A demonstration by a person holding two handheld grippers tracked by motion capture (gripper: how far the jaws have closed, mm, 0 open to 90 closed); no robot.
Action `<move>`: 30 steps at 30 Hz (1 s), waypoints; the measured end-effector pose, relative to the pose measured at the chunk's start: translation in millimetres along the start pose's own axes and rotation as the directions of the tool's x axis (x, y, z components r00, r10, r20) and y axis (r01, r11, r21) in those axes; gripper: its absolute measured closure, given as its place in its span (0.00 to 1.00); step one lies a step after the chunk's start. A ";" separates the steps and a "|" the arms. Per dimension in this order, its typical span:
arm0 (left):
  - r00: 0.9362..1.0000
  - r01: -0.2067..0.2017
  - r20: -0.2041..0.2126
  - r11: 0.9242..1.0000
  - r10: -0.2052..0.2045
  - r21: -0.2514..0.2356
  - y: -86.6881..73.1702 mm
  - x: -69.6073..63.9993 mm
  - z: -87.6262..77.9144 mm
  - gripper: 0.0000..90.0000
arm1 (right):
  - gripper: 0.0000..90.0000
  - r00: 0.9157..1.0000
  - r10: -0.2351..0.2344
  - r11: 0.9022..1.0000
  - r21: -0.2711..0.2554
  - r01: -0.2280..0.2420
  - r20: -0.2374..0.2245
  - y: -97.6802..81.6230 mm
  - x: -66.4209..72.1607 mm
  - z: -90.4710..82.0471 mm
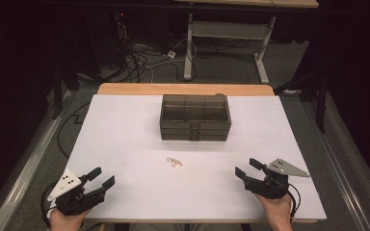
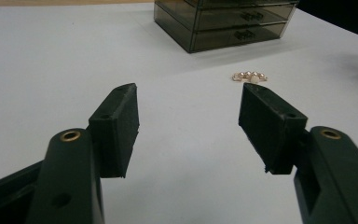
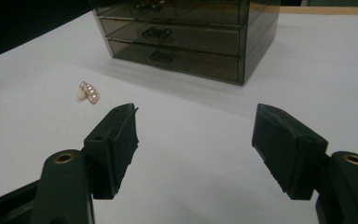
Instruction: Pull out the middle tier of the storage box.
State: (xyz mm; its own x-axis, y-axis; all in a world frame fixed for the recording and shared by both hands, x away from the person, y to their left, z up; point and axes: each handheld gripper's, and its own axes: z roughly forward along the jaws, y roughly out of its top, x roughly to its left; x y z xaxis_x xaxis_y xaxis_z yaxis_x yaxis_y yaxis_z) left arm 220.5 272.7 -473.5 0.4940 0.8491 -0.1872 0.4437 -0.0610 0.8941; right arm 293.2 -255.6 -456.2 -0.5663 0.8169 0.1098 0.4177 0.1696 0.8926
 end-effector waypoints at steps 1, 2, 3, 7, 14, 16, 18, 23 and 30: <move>1.000 0.003 0.002 1.000 -0.003 -0.002 0.1 0.0 0.0 0.41 | 0.34 1.000 0.006 1.000 0.001 -0.006 -0.005 1.7 -0.6 3.0; 1.000 0.003 0.002 1.000 -0.003 -0.002 0.1 0.0 0.0 0.41 | 0.34 1.000 0.011 1.000 0.001 -0.011 -0.009 2.4 -1.4 4.5; 1.000 0.002 0.002 1.000 -0.002 -0.001 0.2 -0.1 0.2 0.41 | 0.34 1.000 0.015 1.000 0.004 -0.015 -0.011 3.0 -1.9 6.0; 1.000 -0.003 0.004 1.000 0.003 0.002 0.3 -0.5 0.8 0.41 | 0.34 1.000 0.013 1.000 0.009 -0.013 -0.018 5.5 -2.0 12.0; 1.000 0.000 0.006 1.000 0.000 0.001 0.3 -0.4 0.7 0.41 | 0.34 0.998 0.010 1.000 0.021 -0.008 -0.057 9.6 4.7 26.7; 1.000 -0.003 0.006 1.000 0.002 0.002 0.3 -0.4 0.8 0.41 | 0.33 0.998 -0.001 1.000 0.024 0.002 -0.066 10.9 7.6 32.0; 1.000 -0.002 0.007 1.000 0.002 0.002 0.3 -0.3 0.8 0.41 | 0.33 0.997 -0.007 1.000 0.029 0.009 -0.070 11.6 8.9 34.6; 1.000 -0.004 0.006 1.000 0.004 0.001 0.2 -0.4 0.6 0.41 | 0.34 0.996 -0.025 0.999 0.033 0.028 -0.087 16.6 17.5 47.2; 1.000 -0.010 0.004 1.000 0.010 0.005 0.2 -1.4 1.1 0.41 | 0.33 0.993 -0.043 0.998 0.044 0.048 -0.110 21.8 24.9 58.8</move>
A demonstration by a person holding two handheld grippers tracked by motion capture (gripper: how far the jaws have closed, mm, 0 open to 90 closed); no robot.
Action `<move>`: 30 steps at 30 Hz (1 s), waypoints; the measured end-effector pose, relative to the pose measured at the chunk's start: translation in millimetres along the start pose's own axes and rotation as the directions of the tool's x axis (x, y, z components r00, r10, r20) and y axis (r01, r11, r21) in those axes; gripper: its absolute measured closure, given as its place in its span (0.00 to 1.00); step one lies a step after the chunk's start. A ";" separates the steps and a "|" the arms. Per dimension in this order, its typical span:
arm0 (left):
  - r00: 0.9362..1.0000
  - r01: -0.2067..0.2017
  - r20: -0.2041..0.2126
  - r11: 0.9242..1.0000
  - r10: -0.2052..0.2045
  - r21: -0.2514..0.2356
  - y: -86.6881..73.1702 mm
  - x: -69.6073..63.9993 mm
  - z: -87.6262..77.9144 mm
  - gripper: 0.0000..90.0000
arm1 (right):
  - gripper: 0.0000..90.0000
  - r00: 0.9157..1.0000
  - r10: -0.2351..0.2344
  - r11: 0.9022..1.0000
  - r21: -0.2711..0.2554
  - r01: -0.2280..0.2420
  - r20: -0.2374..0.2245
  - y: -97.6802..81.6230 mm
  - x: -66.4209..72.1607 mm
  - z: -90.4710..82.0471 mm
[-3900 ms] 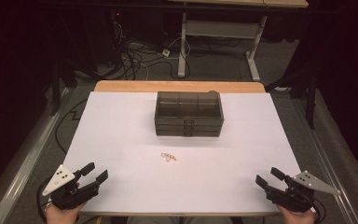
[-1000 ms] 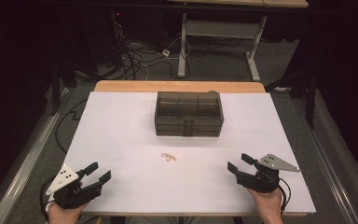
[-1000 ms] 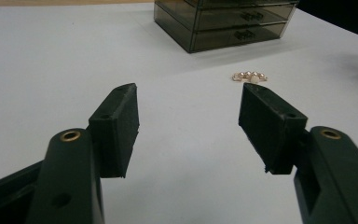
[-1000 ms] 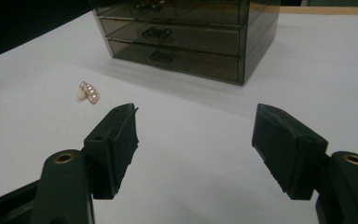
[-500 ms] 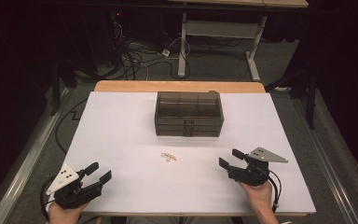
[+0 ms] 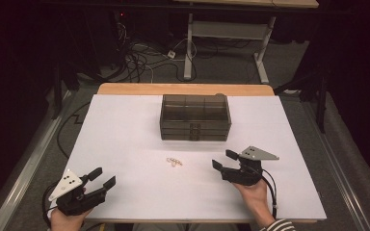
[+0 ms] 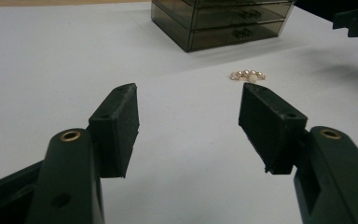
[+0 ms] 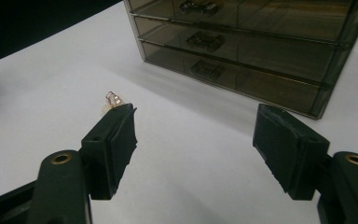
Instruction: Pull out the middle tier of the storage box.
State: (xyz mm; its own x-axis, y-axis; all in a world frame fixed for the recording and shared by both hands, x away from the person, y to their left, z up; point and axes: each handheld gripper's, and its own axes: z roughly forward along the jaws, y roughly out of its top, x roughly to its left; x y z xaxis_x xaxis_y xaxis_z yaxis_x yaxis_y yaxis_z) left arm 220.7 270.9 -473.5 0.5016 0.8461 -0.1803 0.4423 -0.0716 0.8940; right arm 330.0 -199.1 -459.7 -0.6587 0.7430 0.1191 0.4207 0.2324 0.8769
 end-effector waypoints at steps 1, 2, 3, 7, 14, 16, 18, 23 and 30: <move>1.000 0.002 0.000 1.000 -0.002 -0.002 -0.1 0.0 -0.3 0.41 | 0.33 1.000 0.000 1.000 0.005 0.000 -0.002 1.1 0.4 2.6; 1.000 0.003 0.001 1.000 -0.003 -0.003 -0.2 0.1 -0.6 0.41 | 0.33 1.000 0.000 1.000 0.008 0.000 -0.002 2.4 0.7 5.3; 1.000 0.003 0.001 1.000 -0.003 -0.003 -0.3 0.1 -0.7 0.41 | 0.33 1.000 0.003 1.000 0.010 -0.003 -0.002 3.7 1.0 8.1; 1.000 0.003 0.002 1.000 -0.003 -0.004 -0.5 -0.1 -1.1 0.41 | 0.32 1.000 0.003 1.000 0.029 -0.003 0.000 9.9 2.7 20.1; 1.000 0.002 0.006 1.000 -0.002 -0.004 -0.3 0.0 -0.7 0.41 | 0.33 1.000 0.014 0.997 0.070 -0.015 0.009 19.3 1.6 37.1; 1.000 0.000 0.006 1.000 0.000 -0.003 -0.3 -0.4 -0.7 0.41 | 0.34 1.000 0.029 0.996 0.082 -0.029 0.004 22.4 -0.3 42.1; 1.000 0.001 0.006 1.000 -0.001 -0.004 -0.3 -0.5 -0.8 0.41 | 0.35 0.999 0.037 0.995 0.090 -0.038 0.005 23.4 -0.2 43.4; 1.000 -0.001 0.007 1.000 0.001 -0.004 -0.3 -0.6 -0.8 0.41 | 0.38 0.999 0.032 0.989 0.143 -0.034 0.014 31.2 -1.6 49.9; 1.000 -0.001 0.009 1.000 0.001 -0.003 -0.3 -0.6 -0.5 0.41 | 0.38 0.999 0.029 0.983 0.179 -0.032 0.019 38.9 -0.6 58.4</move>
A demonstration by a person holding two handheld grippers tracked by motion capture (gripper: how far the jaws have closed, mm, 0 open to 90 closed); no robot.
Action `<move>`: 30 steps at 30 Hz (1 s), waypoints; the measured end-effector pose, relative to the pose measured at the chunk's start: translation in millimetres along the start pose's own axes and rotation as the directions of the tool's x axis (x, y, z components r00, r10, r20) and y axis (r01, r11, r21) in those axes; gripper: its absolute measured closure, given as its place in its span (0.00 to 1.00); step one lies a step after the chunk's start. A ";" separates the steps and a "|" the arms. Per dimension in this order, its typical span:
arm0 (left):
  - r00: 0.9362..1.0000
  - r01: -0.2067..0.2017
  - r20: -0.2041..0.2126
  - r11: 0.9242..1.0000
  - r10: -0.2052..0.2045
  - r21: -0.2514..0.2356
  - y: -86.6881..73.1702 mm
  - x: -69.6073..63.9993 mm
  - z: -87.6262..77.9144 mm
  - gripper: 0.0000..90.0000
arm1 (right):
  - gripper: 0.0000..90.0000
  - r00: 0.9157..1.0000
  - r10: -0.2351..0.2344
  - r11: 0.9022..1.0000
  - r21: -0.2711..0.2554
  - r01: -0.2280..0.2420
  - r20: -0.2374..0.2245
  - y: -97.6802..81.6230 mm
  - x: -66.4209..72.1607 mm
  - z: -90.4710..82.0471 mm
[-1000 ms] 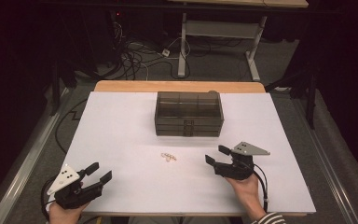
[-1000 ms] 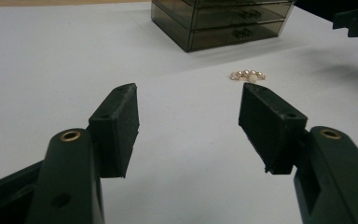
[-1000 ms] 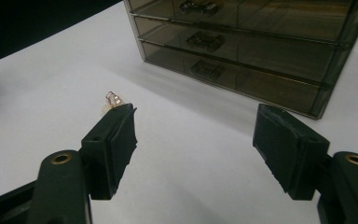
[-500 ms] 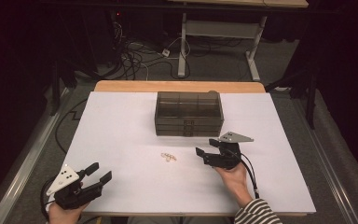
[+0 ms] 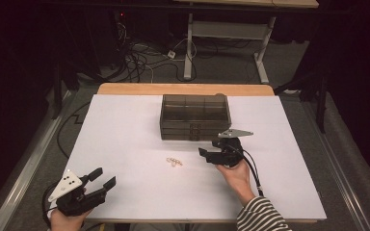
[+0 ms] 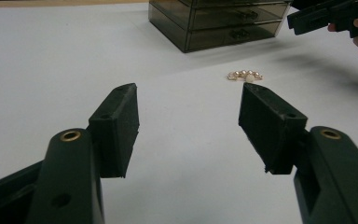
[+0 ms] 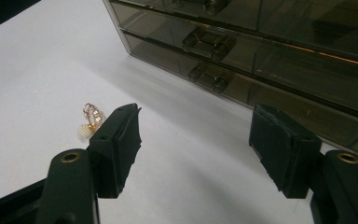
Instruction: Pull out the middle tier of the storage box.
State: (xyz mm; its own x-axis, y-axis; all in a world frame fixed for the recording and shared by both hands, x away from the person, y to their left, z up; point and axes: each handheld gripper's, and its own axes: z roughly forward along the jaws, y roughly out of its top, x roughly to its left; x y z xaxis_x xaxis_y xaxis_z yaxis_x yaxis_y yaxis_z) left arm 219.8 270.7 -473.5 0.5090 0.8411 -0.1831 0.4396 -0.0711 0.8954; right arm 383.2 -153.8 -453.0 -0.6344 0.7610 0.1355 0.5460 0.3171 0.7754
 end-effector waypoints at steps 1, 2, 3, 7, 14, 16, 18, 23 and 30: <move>1.000 0.001 0.000 1.000 -0.001 0.001 0.1 0.1 0.2 0.41 | 0.38 1.000 0.000 1.000 0.000 0.000 0.000 0.0 0.0 0.0; 1.000 0.001 0.000 1.000 -0.001 0.001 0.1 0.1 0.2 0.41 | 0.38 1.000 -0.003 1.000 0.002 0.003 0.005 1.7 0.9 0.7; 1.000 0.001 -0.001 1.000 -0.001 0.001 0.1 0.0 0.2 0.41 | 0.38 1.000 -0.006 1.000 0.006 0.006 0.006 5.3 2.4 1.9; 1.000 0.002 -0.001 1.000 -0.002 -0.001 0.0 0.1 0.0 0.41 | 0.35 1.000 -0.006 1.000 0.020 0.006 0.002 9.8 3.2 4.6; 1.000 0.001 -0.001 1.000 -0.001 -0.001 0.0 -0.1 0.1 0.41 | 0.39 1.000 0.026 0.998 0.065 -0.027 0.008 22.4 4.0 11.2; 1.000 0.001 0.000 1.000 -0.001 0.001 0.1 -0.1 0.3 0.41 | 0.41 0.999 0.051 0.995 0.089 -0.052 0.015 26.3 3.6 14.4; 1.000 0.001 0.002 1.000 -0.001 0.000 0.1 -0.1 0.3 0.41 | 0.41 0.998 0.060 0.993 0.098 -0.061 0.015 28.1 3.0 16.3; 1.000 0.002 0.004 1.000 -0.002 0.000 -0.1 -0.2 0.1 0.41 | 0.44 0.994 0.112 0.981 0.158 -0.113 0.018 36.3 1.8 25.0; 1.000 -0.002 0.009 1.000 0.002 0.004 0.0 -0.6 0.3 0.41 | 0.44 0.988 0.151 0.967 0.206 -0.152 0.023 47.1 2.1 33.3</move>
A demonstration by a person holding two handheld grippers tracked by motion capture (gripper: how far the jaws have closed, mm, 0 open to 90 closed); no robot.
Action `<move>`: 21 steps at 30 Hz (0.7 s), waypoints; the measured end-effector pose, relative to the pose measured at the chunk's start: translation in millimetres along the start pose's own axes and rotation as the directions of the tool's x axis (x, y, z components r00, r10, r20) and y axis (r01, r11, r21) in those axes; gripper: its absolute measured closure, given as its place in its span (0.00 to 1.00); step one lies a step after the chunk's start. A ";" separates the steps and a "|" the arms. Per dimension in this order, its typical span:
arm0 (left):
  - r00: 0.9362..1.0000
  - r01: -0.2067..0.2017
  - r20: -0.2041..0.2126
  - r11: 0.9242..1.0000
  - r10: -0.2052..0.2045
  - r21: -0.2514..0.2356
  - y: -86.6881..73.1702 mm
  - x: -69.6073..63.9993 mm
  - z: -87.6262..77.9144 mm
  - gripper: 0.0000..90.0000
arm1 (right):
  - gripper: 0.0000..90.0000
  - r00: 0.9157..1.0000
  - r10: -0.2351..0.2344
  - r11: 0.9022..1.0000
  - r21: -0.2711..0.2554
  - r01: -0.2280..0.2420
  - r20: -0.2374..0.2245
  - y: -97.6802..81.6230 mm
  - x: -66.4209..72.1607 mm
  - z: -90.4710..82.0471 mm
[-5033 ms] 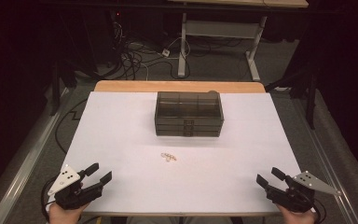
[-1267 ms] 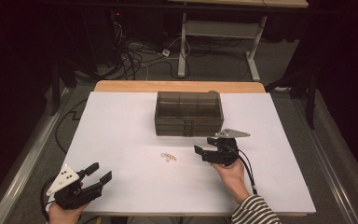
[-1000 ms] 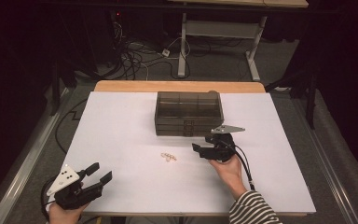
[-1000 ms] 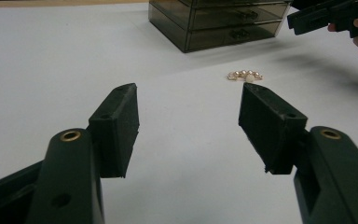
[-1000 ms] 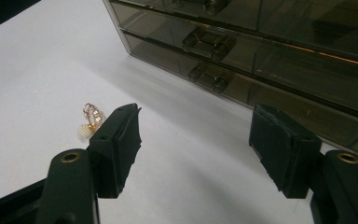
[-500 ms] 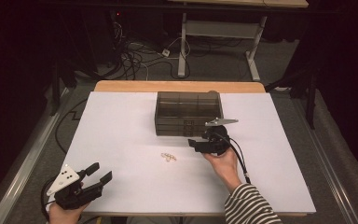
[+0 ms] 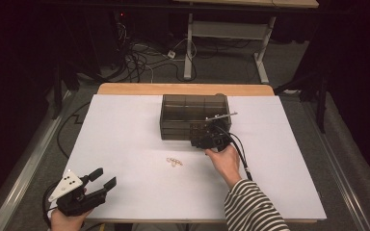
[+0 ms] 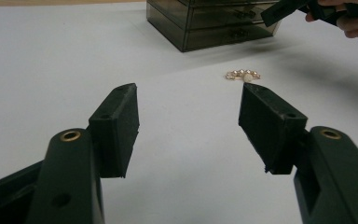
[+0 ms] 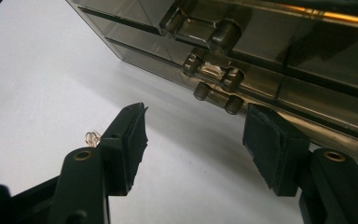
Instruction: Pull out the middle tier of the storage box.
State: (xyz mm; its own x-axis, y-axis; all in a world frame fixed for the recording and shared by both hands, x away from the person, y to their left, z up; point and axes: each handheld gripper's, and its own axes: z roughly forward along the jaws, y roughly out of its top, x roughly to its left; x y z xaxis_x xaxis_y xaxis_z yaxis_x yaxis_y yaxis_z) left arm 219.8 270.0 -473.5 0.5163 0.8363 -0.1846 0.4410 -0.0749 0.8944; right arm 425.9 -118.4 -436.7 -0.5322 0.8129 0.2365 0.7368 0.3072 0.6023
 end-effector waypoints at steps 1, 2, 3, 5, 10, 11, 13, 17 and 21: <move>1.000 -0.001 0.001 1.000 0.001 0.001 0.0 -0.1 0.0 0.41 | 0.44 1.000 0.007 1.000 0.010 -0.007 0.002 1.5 1.1 0.4; 1.000 -0.003 0.002 1.000 0.003 0.001 -0.1 -0.4 0.1 0.41 | 0.44 1.000 0.014 1.000 0.019 -0.015 0.019 2.8 2.6 1.2; 1.000 -0.004 0.002 1.000 0.004 0.002 -0.1 -0.7 0.2 0.41 | 0.44 1.000 0.014 0.999 0.033 -0.015 0.025 3.9 3.6 2.0; 1.000 -0.005 0.003 1.000 0.005 0.002 -0.2 -0.9 0.0 0.41 | 0.44 0.999 0.031 0.997 0.063 -0.033 0.025 5.7 4.6 3.6; 1.000 -0.005 0.005 1.000 0.005 0.003 -0.1 -0.9 0.2 0.41 | 0.44 0.996 0.090 0.993 0.070 -0.090 0.001 10.3 0.6 5.2; 1.000 -0.007 0.005 1.000 0.007 0.004 -0.1 -0.9 0.3 0.41 | 0.44 0.995 0.099 0.993 0.071 -0.098 -0.001 10.9 -0.6 5.8; 1.000 -0.007 0.004 1.000 0.007 0.003 -0.2 -1.1 0.2 0.41 | 0.46 0.993 0.121 0.990 0.075 -0.120 -0.008 11.9 -2.5 7.1; 1.000 -0.003 -0.001 1.000 0.003 -0.009 0.2 -1.1 -0.9 0.42 | 0.51 0.989 0.149 0.986 0.076 -0.147 -0.022 12.7 -4.1 8.7; 1.000 0.001 -0.004 1.000 -0.001 -0.010 0.2 -0.7 -1.5 0.42 | 0.53 0.988 0.155 0.984 0.088 -0.153 -0.020 14.3 -3.0 11.9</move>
State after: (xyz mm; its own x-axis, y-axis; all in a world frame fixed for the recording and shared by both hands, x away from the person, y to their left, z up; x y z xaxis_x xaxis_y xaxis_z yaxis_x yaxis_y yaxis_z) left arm 218.4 270.2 -472.5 0.5127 0.8386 -0.1839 0.4342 -0.0685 0.8982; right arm 443.0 -110.6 -437.9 -0.4194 0.8409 0.3421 0.8433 0.2213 0.4899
